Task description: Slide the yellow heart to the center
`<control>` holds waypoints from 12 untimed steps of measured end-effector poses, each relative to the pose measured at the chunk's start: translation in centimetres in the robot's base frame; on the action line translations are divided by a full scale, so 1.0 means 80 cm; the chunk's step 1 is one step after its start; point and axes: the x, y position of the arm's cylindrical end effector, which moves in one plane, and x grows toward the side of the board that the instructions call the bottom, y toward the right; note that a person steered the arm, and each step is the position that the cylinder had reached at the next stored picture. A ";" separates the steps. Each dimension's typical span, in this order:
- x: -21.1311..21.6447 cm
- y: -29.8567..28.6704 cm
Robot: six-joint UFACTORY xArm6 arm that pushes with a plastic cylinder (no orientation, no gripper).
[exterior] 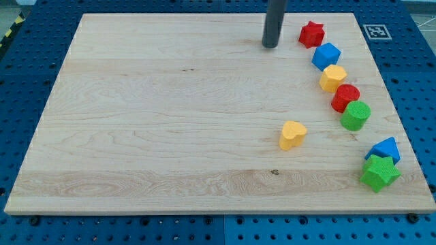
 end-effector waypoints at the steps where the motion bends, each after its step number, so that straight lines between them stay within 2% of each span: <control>1: 0.052 -0.052; 3: 0.177 -0.107; 5: 0.290 -0.107; 6: 0.290 -0.079; 7: 0.330 -0.009; 9: 0.326 0.078; 10: 0.289 0.077; 12: 0.283 0.020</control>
